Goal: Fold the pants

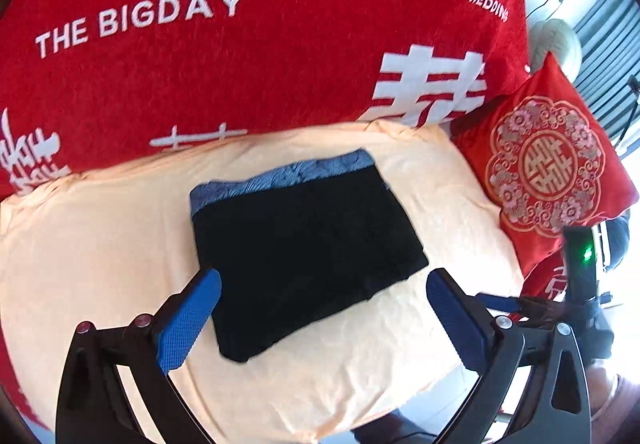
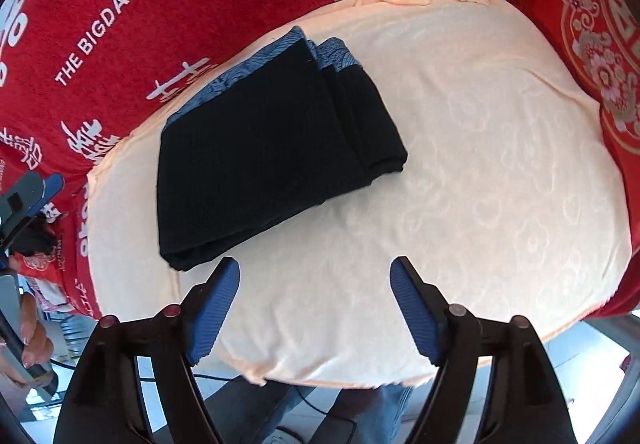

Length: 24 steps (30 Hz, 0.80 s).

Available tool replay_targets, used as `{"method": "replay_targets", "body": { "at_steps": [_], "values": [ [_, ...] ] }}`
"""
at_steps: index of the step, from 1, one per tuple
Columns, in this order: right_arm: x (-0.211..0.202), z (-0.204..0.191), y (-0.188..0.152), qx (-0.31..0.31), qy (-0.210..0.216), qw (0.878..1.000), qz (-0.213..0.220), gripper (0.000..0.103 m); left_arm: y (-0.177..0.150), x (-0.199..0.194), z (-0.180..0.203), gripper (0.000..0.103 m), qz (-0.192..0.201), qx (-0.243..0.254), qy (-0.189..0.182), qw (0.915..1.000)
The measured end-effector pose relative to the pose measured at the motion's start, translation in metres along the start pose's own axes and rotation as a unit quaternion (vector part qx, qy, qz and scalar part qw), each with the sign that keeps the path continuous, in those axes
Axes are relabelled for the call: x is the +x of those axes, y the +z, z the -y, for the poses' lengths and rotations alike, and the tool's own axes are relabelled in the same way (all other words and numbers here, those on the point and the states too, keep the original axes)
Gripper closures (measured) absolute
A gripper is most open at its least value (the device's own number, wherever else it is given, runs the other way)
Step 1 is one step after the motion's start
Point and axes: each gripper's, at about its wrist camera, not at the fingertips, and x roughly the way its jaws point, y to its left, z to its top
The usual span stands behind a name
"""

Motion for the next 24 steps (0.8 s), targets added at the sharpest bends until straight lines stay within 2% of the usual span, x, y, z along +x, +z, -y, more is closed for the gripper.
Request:
{"method": "replay_targets", "body": {
  "at_steps": [6,14,18,19,21,24],
  "values": [
    [-0.023,-0.013,-0.005,-0.003,-0.008,1.0,-0.001,0.02,-0.021,-0.001,-0.009,0.0,-0.032,0.014,0.056,0.9978],
    [-0.041,-0.02,-0.009,-0.002,0.007,1.0,-0.008,0.019,-0.04,-0.01,-0.032,0.0,-0.043,-0.008,0.085,0.9954],
    [-0.042,-0.019,-0.008,0.009,0.022,1.0,-0.013,0.019,-0.044,-0.009,-0.037,0.0,-0.061,-0.021,0.097,0.9933],
    [-0.042,-0.019,-0.008,0.012,0.026,0.999,-0.014,0.016,-0.044,-0.009,-0.037,0.0,-0.062,-0.022,0.099,0.9929],
    [-0.041,-0.021,-0.008,0.011,0.035,0.999,-0.013,0.003,-0.045,-0.01,-0.036,0.0,-0.066,-0.027,0.1,0.9924],
    [-0.037,-0.026,-0.008,0.002,0.044,0.999,-0.029,0.0,-0.046,-0.009,-0.037,0.0,-0.071,-0.034,0.099,0.9919]
  ]
}}
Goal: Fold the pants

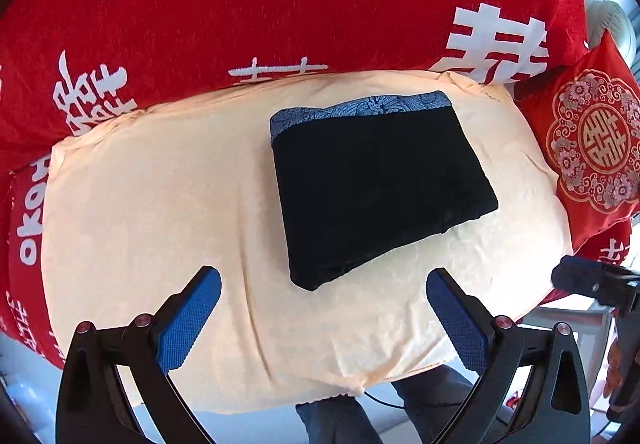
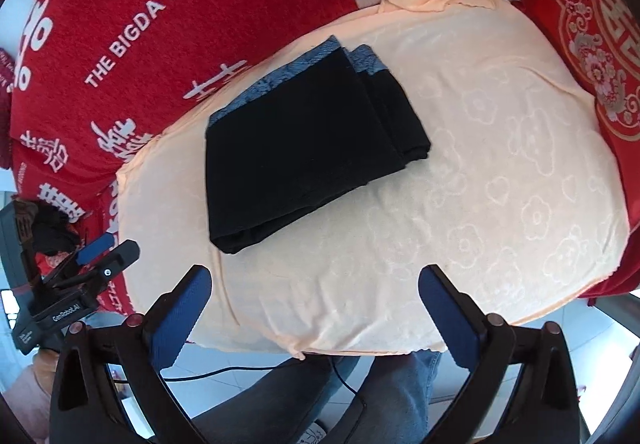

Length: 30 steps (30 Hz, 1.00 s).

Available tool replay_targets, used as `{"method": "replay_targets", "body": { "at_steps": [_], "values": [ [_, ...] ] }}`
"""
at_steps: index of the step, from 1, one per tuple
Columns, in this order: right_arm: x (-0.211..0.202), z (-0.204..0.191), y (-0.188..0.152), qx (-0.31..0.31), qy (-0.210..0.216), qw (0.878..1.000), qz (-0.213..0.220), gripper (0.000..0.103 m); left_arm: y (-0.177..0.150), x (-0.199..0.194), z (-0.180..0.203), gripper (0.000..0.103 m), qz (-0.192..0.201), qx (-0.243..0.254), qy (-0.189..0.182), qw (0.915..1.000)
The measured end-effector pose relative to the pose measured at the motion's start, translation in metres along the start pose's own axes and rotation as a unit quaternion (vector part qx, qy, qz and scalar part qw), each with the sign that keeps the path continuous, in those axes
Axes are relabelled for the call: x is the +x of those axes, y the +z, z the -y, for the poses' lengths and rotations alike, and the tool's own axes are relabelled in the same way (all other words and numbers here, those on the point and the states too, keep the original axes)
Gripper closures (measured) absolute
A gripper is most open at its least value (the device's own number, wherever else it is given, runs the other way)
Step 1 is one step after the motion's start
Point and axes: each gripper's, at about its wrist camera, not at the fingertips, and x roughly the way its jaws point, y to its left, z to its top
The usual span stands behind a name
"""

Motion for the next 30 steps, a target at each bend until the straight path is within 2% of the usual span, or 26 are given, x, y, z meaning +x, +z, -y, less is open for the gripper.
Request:
{"method": "replay_targets", "body": {
  "at_steps": [2,7,13,30],
  "values": [
    [0.004,-0.002,0.0,-0.004,-0.005,1.0,-0.014,0.0,0.0,0.002,0.0,0.0,-0.008,-0.005,-0.005,0.9999],
    [0.004,0.004,0.002,0.011,-0.019,1.0,-0.019,0.0,-0.001,0.004,0.004,0.0,-0.015,-0.007,-0.006,0.9998],
    [-0.004,0.01,0.007,-0.003,-0.039,0.999,-0.015,0.0,0.0,0.006,0.008,0.0,-0.018,-0.01,0.001,0.9998],
    [-0.001,0.021,0.009,0.001,-0.037,0.999,-0.028,0.0,-0.001,0.014,0.007,0.0,-0.036,-0.022,0.011,0.9991]
  ]
}}
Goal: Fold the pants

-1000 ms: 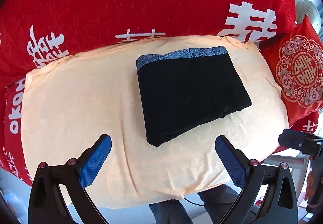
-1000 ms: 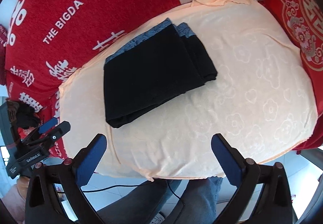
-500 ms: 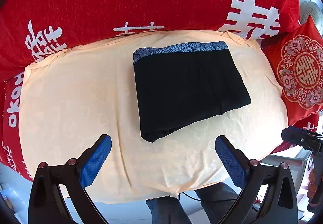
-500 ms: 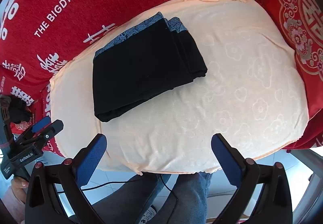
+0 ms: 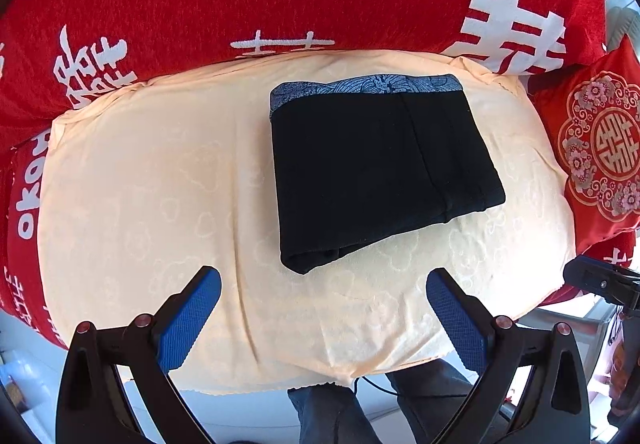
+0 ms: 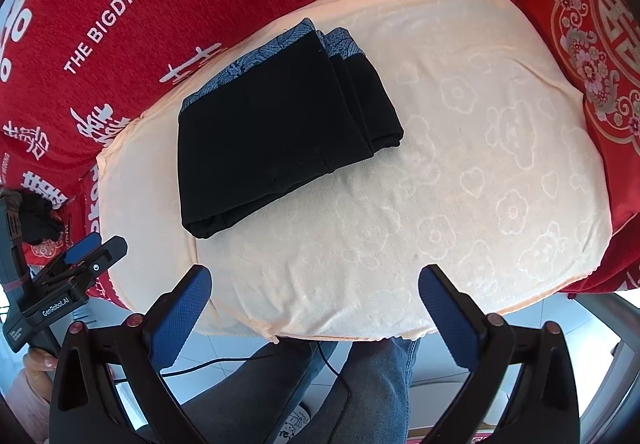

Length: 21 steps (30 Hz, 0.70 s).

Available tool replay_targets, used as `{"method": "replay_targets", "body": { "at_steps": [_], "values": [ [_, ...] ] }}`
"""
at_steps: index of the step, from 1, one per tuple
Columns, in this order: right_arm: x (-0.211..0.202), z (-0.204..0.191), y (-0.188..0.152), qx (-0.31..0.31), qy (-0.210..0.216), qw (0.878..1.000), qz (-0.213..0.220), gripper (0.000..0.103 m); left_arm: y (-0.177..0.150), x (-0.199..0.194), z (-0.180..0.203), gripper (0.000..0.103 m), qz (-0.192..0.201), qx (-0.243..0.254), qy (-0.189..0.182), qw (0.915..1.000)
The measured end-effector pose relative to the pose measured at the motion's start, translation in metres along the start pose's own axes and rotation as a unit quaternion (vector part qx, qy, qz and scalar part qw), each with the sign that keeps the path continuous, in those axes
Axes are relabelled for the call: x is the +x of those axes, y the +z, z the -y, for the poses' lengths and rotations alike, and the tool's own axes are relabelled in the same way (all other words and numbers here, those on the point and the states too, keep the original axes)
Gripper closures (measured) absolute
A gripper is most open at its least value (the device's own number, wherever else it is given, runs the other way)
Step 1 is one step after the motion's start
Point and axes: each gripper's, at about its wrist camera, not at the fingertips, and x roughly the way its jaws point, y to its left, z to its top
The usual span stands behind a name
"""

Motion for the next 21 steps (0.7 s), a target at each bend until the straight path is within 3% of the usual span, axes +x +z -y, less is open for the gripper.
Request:
{"method": "replay_targets", "body": {
  "at_steps": [21],
  "values": [
    [-0.0002,-0.0016,0.0033,-0.004,0.004,1.0,0.0,0.0,0.005,-0.0028,0.0063,0.0,0.005,0.009,0.0,0.9999]
  ]
}}
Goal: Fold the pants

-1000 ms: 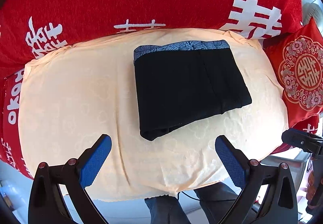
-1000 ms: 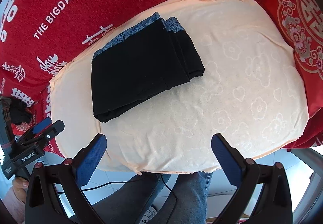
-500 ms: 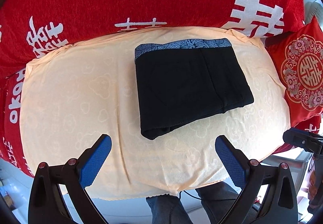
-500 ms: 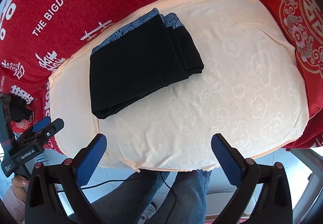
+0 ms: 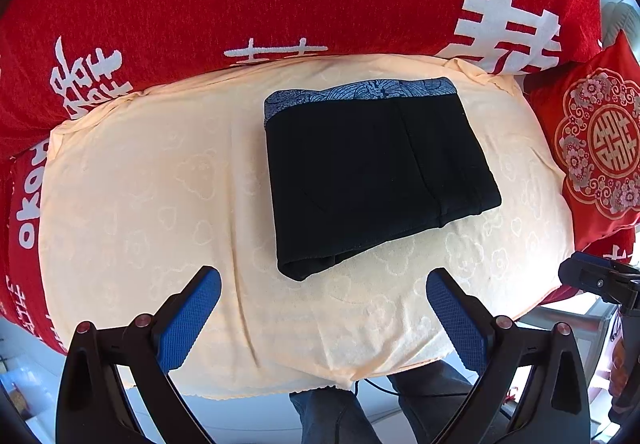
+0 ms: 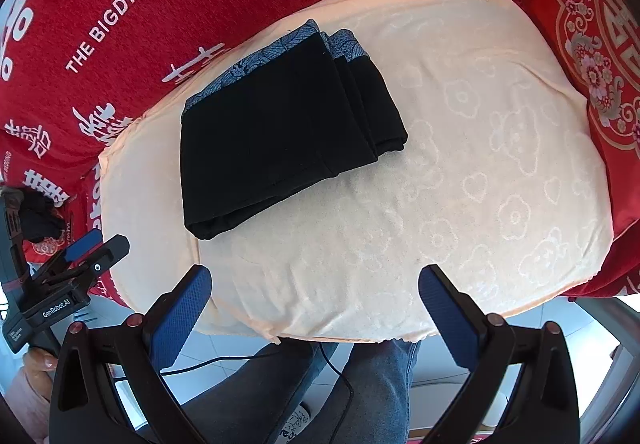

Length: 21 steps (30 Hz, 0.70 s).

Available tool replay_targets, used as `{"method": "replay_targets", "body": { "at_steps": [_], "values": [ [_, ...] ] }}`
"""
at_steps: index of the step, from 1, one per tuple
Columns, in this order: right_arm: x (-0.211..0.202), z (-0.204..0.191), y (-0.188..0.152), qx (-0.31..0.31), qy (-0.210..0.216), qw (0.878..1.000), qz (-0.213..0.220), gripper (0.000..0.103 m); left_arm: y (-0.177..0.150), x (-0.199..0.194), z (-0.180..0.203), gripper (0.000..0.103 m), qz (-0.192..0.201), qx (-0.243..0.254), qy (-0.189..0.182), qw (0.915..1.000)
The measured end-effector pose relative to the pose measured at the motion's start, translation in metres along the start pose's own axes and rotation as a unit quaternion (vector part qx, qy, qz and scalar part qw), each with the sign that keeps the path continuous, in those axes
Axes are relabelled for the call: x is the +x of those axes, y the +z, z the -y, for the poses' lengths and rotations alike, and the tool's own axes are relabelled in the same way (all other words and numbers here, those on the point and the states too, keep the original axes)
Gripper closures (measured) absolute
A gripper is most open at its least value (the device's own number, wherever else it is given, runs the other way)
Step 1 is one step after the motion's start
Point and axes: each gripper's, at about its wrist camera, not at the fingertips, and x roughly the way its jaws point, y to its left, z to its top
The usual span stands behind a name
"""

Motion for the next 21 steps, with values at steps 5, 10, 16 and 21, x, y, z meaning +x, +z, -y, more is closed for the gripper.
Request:
{"method": "replay_targets", "body": {
  "at_steps": [5,10,16,21],
  "values": [
    [0.0006,-0.0027,-0.0004,-0.004,0.003,1.0,0.0,0.0,-0.0008,-0.0001,-0.001,0.0,0.0,-0.001,0.001,1.0],
    [0.0017,-0.0043,-0.0003,-0.006,0.004,1.0,-0.001,0.0,-0.0033,0.0006,-0.0025,0.0,-0.002,-0.003,0.002,1.0],
    [0.0018,-0.0044,-0.0004,-0.007,0.008,1.0,-0.001,0.0,-0.0049,0.0005,-0.0022,0.0,-0.003,-0.004,0.001,1.0],
    [0.0019,-0.0032,-0.0016,-0.006,0.011,1.0,0.0,0.0,-0.0053,0.0004,-0.001,0.0,-0.002,-0.004,0.002,1.0]
  ]
}}
